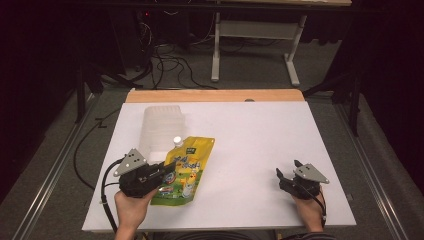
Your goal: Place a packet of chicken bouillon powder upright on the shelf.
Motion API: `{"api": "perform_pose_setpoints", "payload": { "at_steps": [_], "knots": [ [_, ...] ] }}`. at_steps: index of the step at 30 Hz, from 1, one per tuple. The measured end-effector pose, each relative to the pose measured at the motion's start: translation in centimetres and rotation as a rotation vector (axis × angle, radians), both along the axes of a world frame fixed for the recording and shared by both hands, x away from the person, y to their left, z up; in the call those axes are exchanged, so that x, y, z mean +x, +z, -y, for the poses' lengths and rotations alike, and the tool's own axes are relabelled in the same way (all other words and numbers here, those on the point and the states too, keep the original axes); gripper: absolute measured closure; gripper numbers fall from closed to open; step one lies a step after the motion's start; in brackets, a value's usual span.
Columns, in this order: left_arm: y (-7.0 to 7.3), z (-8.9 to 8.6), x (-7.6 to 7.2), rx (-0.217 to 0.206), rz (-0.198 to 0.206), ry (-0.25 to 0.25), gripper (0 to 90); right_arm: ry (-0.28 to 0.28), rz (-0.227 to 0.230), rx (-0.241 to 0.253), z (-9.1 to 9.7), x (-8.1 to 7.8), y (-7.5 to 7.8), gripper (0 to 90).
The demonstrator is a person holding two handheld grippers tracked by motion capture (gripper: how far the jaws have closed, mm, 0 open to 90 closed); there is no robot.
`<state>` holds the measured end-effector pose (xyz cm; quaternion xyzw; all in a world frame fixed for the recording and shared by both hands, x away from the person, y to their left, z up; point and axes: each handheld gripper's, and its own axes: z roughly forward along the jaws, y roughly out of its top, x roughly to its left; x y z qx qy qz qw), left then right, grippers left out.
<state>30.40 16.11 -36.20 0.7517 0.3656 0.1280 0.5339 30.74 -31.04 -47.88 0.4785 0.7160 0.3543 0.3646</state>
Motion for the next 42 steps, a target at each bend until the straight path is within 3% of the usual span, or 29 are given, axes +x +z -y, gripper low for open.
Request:
{"api": "perform_pose_setpoints", "payload": {
  "at_steps": [17,26,30,40,42],
  "knots": [
    [2.1,-2.8,-0.7,-0.036,0.067,0.061,81.7,0.000,0.003,0.017,0.1,-0.1,0.0,29.4],
    [2.2,-3.0,0.6,-0.045,0.062,0.060,82.0,-0.003,-0.001,0.005,0.0,0.0,0.0,29.5],
    [2.6,-3.0,0.9,-0.068,0.065,0.054,84.3,-0.005,-0.001,0.003,0.0,0.0,0.0,29.5],
    [4.5,-2.7,1.3,-0.028,0.098,0.063,88.1,-0.005,-0.001,0.013,0.0,0.0,0.0,29.4],
    [5.2,-2.7,1.4,-0.011,0.121,0.073,88.2,-0.003,0.003,0.009,0.0,-0.1,0.0,29.4]
  ]
}}
